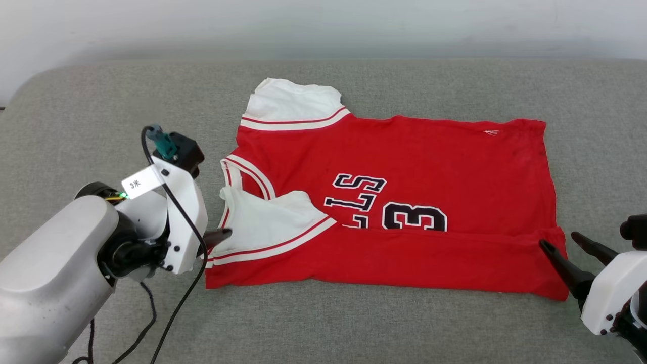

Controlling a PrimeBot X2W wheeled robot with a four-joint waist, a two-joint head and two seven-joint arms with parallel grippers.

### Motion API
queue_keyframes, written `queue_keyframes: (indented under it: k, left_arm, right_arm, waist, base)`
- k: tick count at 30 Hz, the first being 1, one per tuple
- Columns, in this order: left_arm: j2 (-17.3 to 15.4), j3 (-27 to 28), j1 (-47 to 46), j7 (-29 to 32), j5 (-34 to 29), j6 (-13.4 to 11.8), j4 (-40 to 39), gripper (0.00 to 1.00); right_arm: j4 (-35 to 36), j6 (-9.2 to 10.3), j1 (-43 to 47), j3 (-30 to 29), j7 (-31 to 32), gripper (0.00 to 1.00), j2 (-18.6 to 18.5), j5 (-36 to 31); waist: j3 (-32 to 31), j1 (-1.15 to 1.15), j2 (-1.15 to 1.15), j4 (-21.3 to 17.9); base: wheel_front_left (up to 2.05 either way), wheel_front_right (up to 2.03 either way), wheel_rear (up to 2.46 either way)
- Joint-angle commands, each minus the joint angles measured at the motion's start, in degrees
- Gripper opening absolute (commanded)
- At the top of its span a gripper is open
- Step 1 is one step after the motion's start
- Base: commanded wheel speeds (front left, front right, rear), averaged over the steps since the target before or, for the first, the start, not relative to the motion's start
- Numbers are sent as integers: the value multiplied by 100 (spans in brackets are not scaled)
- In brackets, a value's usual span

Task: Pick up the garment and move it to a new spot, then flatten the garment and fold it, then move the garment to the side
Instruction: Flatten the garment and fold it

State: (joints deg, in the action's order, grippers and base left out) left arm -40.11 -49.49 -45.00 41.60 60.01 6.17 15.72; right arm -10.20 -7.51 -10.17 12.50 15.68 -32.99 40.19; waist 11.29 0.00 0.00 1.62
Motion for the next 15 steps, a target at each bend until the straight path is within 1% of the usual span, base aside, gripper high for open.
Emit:
queue_keyframes:
  k: [1, 4, 8, 13, 15]
  left_arm:
    - [-57, -65, -23, 145, 7, 20, 0, 100]
    - [-86, -167, 20, 372, 45, 22, 38, 100]
    - [-107, -305, 134, 529, 28, 24, 167, 100]
    - [-76, -507, 263, 576, -101, 34, 432, 100]
    - [-9, -572, 351, 521, -114, 37, 595, 100]
  right_arm:
    - [20, 4, 77, -22, 40, 100, 50, -5]
    - [35, 4, 52, -54, 85, 100, 77, 5]
    - [28, 4, -7, -63, 124, 100, 145, -23]
    - [30, 4, -107, -22, 135, 100, 199, -44]
    - [23, 4, -149, -5, 136, 100, 218, -57]
  waist:
    - [33, 0, 0, -28]
    - [88, 0, 0, -79]
    - [186, 0, 0, -144]
    - [309, 0, 0, -218]
    - [350, 0, 0, -242]
  base:
    - [0, 0, 0]
    - [0, 0, 0]
    - [0, 0, 0]
    - [0, 0, 0]
    - [0, 0, 0]
